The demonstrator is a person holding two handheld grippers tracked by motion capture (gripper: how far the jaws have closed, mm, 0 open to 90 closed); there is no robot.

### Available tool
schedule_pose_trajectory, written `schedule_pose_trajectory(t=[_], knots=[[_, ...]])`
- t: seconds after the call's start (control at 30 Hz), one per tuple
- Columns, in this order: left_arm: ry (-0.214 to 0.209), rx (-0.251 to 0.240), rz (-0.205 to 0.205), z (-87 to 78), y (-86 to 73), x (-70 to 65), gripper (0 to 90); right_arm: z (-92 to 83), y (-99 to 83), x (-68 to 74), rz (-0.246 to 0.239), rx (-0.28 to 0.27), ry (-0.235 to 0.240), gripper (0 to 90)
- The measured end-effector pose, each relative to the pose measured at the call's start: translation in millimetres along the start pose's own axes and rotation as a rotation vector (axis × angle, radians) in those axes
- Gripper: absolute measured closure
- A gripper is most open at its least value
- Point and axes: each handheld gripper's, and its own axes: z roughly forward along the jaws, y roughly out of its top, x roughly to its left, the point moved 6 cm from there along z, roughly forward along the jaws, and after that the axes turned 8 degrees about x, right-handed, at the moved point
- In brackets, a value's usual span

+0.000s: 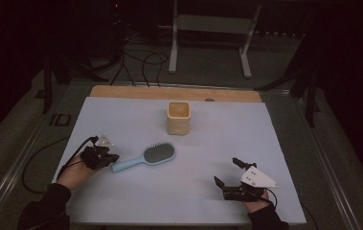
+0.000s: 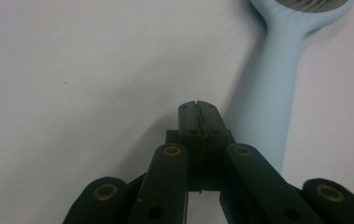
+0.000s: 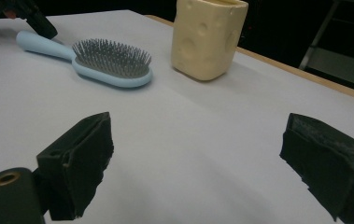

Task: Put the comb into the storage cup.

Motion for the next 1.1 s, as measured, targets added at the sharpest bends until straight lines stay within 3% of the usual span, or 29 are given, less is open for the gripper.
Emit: schedule_pose_trajectory(t=[0.17, 0.5, 1.1], knots=[[-0.004, 0.027, 0.006, 2.7, 0.7, -2.6, 90.0, -0.4, -0.1, 0.0, 0.001, 0.000, 0.000, 8.9], [-0.011, 0.035, 0.010, 1.9, 0.0, -7.7, 89.9, -0.6, 0.0, -0.7, -0.002, 0.001, -0.004, 8.9], [-0.056, 0.063, 0.025, -1.0, -5.3, -32.2, 89.9, -0.9, 0.3, -0.4, 0.001, -0.001, -0.002, 8.9]])
